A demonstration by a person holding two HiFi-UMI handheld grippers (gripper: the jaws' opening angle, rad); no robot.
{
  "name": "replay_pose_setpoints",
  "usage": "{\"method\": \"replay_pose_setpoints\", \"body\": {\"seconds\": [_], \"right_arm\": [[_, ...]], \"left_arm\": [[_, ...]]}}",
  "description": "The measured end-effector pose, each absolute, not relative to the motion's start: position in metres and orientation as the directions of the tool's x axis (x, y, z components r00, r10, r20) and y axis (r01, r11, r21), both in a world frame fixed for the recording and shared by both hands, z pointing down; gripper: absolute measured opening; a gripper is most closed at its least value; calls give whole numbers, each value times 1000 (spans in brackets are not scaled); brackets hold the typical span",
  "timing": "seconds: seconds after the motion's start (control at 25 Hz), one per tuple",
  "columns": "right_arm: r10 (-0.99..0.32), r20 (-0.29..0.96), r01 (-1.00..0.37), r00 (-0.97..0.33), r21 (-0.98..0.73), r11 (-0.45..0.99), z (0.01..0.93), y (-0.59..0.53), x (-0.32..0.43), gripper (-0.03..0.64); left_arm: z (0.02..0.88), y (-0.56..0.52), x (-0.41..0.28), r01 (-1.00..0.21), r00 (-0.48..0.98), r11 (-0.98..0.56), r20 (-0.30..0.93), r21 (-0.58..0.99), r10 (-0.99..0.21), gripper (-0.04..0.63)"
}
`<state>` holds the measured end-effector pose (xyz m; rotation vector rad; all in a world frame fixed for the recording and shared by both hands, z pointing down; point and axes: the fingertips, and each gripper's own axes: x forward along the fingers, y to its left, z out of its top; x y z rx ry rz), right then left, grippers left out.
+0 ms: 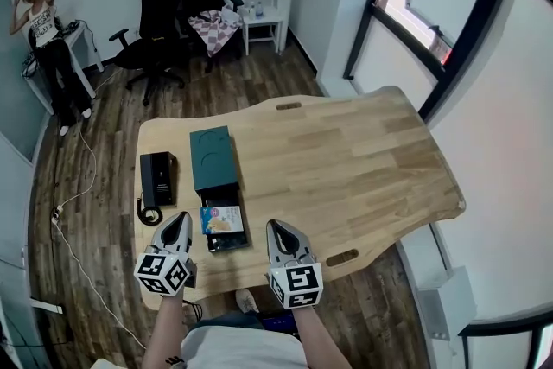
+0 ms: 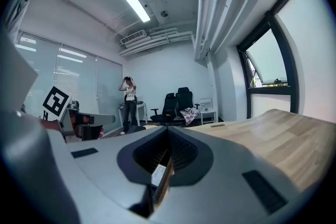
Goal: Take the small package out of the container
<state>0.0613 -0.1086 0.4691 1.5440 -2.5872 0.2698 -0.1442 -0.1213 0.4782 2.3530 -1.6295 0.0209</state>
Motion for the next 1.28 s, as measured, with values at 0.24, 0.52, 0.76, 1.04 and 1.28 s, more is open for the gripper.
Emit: {"method": "replay_pose_setpoints", "body": {"seconds": [0.24,0.52,0.76,1.04,1.28], "right_arm": [[-848,189,-869,-495,-119,481,470,-129,44,6],[-829,179,-847,-530,-160,507,473,-137,34,6],[-813,174,-829,-555,-186,527,481,-149,27,6],[-766,253,-807,-591,-175,564,515,-144,20,6],[-766,333,-833,-551,-156,531,548,-149,25,6]], "left_arm": [[480,-147,-152,-911,373,-329,156,250,-915,2],[487,-152,-155,-887,404,-343,159,311,-901,2],[495,-157,-158,-885,390,-317,172,340,-905,2],[529,-147,-160,-899,370,-280,241,336,-897,2],[569,-140,-162,-906,360,-244,328,346,-873,2]]}}
